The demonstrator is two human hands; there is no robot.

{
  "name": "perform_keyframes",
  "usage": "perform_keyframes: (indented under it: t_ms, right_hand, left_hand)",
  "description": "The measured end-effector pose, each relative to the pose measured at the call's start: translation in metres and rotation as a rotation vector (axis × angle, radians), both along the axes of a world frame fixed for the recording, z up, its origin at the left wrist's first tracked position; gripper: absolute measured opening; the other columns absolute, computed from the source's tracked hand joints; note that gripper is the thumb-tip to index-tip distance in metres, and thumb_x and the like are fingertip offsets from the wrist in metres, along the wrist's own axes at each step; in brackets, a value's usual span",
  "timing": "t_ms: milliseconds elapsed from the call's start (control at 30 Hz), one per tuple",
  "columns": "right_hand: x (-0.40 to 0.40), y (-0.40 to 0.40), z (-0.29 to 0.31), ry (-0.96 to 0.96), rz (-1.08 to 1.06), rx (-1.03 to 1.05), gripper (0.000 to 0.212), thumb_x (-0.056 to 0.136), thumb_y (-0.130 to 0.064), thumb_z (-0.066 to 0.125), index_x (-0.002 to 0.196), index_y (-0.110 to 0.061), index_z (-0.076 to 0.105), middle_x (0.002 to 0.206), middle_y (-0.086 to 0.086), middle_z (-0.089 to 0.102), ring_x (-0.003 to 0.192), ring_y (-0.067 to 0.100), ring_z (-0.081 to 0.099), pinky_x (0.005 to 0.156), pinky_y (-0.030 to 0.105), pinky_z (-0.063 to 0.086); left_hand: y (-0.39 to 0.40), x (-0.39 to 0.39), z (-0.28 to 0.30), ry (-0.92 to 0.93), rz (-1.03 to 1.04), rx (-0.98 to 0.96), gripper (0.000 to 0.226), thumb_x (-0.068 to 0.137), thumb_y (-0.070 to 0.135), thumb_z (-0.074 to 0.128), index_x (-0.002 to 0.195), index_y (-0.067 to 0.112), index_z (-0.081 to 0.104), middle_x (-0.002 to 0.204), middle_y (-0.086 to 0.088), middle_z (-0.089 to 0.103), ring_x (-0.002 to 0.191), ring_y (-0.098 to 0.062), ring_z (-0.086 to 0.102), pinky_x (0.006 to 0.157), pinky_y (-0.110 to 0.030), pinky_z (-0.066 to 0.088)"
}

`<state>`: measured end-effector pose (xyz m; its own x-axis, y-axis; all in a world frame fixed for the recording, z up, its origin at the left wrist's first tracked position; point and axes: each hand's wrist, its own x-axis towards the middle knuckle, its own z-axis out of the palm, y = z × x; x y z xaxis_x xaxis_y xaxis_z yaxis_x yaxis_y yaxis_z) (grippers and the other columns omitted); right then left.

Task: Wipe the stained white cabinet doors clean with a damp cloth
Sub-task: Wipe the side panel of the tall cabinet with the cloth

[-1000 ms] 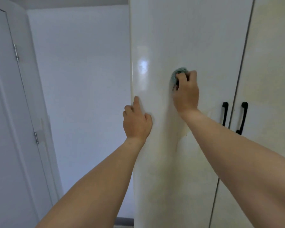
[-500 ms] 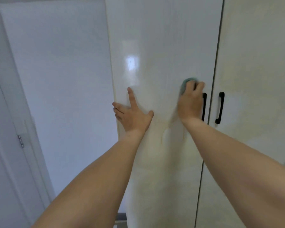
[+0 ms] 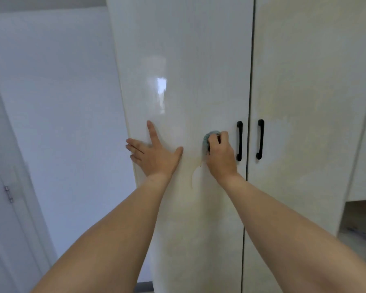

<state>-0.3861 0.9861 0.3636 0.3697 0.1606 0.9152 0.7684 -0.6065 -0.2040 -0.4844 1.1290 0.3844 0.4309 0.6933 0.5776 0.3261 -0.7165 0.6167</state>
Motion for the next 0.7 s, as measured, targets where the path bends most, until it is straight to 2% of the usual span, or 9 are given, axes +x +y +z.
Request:
perform_keyframes:
  t_ms: [100,167,233,300,367,433,533,633,700]
  right_hand:
    - [0.004,-0.032,0.022,-0.098,0.06,-0.08,0.017,0.084,0.005,0.057,0.099,-0.001,0.06,0.099,0.016,0.052,0.069,0.03,0.049,0.053,0.039,0.051]
    - [0.015,-0.055,0.057,-0.183,0.026,0.078,0.018,0.086,0.004,0.055,0.101,0.001,0.065,0.102,0.018,0.056,0.081,0.033,0.057,0.062,0.036,0.051]
    - [0.033,-0.079,0.092,-0.182,-0.031,0.174,0.022,0.087,0.002,0.055,0.106,0.0,0.066,0.107,0.017,0.058,0.09,0.032,0.059,0.073,0.036,0.052]
    - [0.049,-0.094,0.104,-0.148,-0.074,0.067,0.026,0.085,0.003,0.057,0.109,0.0,0.066,0.11,0.017,0.058,0.088,0.034,0.059,0.073,0.037,0.052]
    - [0.055,-0.096,0.087,-0.127,-0.111,-0.041,0.026,0.082,0.008,0.057,0.107,0.001,0.063,0.109,0.018,0.056,0.082,0.035,0.058,0.065,0.034,0.047]
    - [0.051,-0.09,0.049,-0.048,-0.129,-0.035,0.025,0.084,0.009,0.057,0.107,0.002,0.06,0.112,0.02,0.053,0.083,0.037,0.057,0.063,0.032,0.042]
    - [0.047,-0.084,-0.002,-0.007,-0.135,-0.057,0.028,0.079,0.015,0.062,0.104,0.005,0.059,0.118,0.027,0.054,0.085,0.046,0.061,0.059,0.036,0.048]
    - [0.045,-0.093,-0.006,0.011,-0.068,-0.066,0.023,0.075,0.013,0.061,0.095,0.002,0.059,0.108,0.024,0.056,0.069,0.041,0.059,0.055,0.038,0.049]
    - [0.038,-0.096,0.017,-0.072,-0.065,0.022,0.015,0.076,0.007,0.061,0.089,0.001,0.059,0.099,0.024,0.056,0.068,0.04,0.057,0.056,0.038,0.05]
  left_hand:
    - [-0.012,0.003,0.002,0.002,0.02,0.102,0.126,0.067,0.076,0.068,0.151,0.043,-0.019,0.156,-0.034,-0.022,0.147,-0.049,-0.018,0.116,-0.068,0.006]
    - [-0.021,0.01,0.006,0.024,0.006,0.176,0.127,0.066,0.077,0.069,0.151,0.044,-0.019,0.158,-0.031,-0.02,0.148,-0.048,-0.015,0.115,-0.069,0.011]
    - [-0.028,0.019,0.008,0.044,0.002,0.195,0.128,0.065,0.076,0.07,0.151,0.046,-0.019,0.159,-0.031,-0.019,0.148,-0.05,-0.012,0.113,-0.068,0.017]
    - [-0.031,0.023,0.008,0.035,0.001,0.176,0.128,0.066,0.072,0.073,0.151,0.046,-0.019,0.159,-0.03,-0.019,0.148,-0.05,-0.012,0.113,-0.067,0.019]
    - [-0.03,0.025,0.005,0.014,0.01,0.18,0.127,0.067,0.069,0.074,0.151,0.046,-0.019,0.159,-0.029,-0.018,0.148,-0.049,-0.012,0.114,-0.066,0.02]
    - [-0.029,0.027,0.003,-0.004,0.003,0.176,0.127,0.067,0.068,0.074,0.151,0.046,-0.018,0.16,-0.028,-0.017,0.148,-0.048,-0.012,0.114,-0.066,0.019]
    - [-0.029,0.026,0.004,-0.004,-0.002,0.172,0.126,0.068,0.067,0.074,0.151,0.047,-0.018,0.16,-0.027,-0.018,0.149,-0.047,-0.013,0.115,-0.065,0.018]
    - [-0.029,0.023,0.005,0.002,-0.016,0.17,0.127,0.068,0.067,0.074,0.15,0.047,-0.02,0.16,-0.026,-0.019,0.149,-0.047,-0.013,0.115,-0.065,0.018]
    - [-0.028,0.021,0.005,0.008,-0.016,0.179,0.126,0.07,0.066,0.074,0.15,0.046,-0.021,0.16,-0.026,-0.019,0.149,-0.047,-0.013,0.115,-0.065,0.019]
